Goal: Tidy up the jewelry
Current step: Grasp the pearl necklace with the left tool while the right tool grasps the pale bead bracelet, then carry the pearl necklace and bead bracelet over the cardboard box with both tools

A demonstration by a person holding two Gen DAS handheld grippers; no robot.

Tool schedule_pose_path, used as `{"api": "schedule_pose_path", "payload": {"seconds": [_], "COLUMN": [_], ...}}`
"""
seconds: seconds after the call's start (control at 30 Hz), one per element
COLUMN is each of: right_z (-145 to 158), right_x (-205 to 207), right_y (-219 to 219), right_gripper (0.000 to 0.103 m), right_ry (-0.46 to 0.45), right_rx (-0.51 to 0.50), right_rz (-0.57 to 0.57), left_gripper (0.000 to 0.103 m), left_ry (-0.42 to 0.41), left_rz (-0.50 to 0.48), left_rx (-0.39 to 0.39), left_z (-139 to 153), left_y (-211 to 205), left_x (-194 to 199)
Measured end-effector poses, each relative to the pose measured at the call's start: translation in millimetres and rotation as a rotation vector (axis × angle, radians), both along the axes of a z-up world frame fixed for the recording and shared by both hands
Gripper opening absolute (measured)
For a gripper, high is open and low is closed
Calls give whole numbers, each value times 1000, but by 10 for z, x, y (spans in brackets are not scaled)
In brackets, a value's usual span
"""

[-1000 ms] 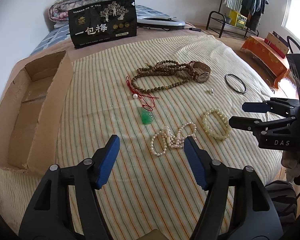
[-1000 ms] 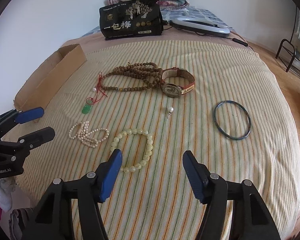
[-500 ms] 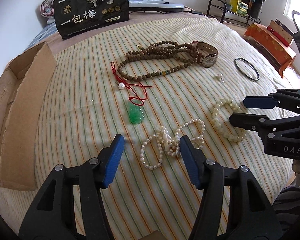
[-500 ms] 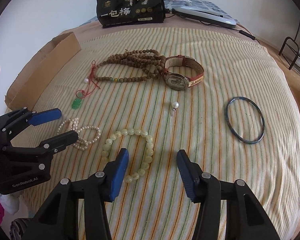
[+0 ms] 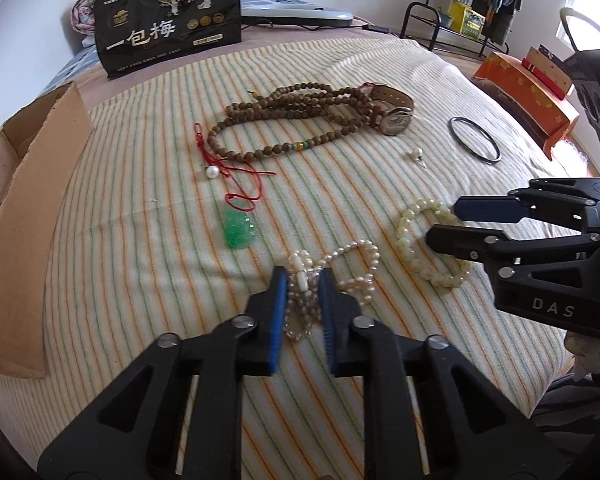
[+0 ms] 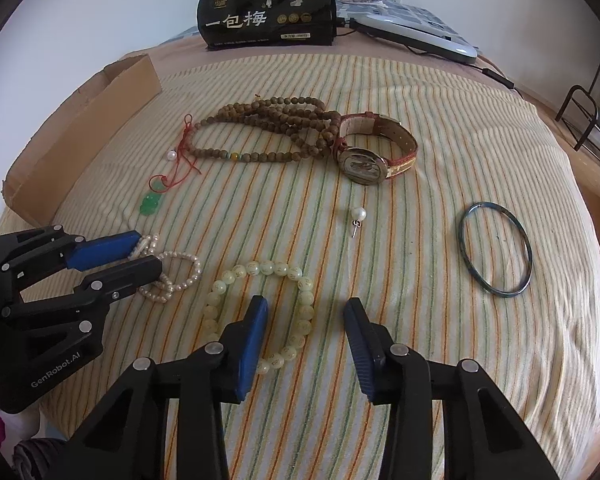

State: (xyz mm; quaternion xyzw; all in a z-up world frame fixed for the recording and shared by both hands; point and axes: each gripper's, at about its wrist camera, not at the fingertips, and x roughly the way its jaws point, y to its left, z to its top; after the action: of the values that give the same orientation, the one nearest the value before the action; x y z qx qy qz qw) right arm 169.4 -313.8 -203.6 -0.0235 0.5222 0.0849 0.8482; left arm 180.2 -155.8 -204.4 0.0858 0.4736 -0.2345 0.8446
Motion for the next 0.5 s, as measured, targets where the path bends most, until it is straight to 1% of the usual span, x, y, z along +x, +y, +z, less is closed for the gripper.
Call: {"api": "schedule_pose_path", "payload": {"seconds": [0.1,0.17,0.2,0.23,0.3,0.5], "right_z": [-2,0,0,1,-1,57], "right_x": [-2,2,1,1,-4,-46], "right_y": [1,-4,-9,-15,-31,-96], "right_gripper": [31,21,19,14,7,5], "right_ry": [1,4,5,6,6,-9], "right_rx": [17,36,50,61,80,139], "right_rz": [9,13,14,13,11,-8], "left_gripper": [8,8,8,8,6,5], "left_ry": [-4,6,11,15,12,-5], "left_rz": [2,8,12,15,22,36], "left_rx": [-4,-23,-32,-37,-37,-45], "left_z": [-6,-7,-5,-1,18,87], "left_y": [-13,10,23,33,43,103], "left_x": [-7,5,10,7,-1,-46]}}
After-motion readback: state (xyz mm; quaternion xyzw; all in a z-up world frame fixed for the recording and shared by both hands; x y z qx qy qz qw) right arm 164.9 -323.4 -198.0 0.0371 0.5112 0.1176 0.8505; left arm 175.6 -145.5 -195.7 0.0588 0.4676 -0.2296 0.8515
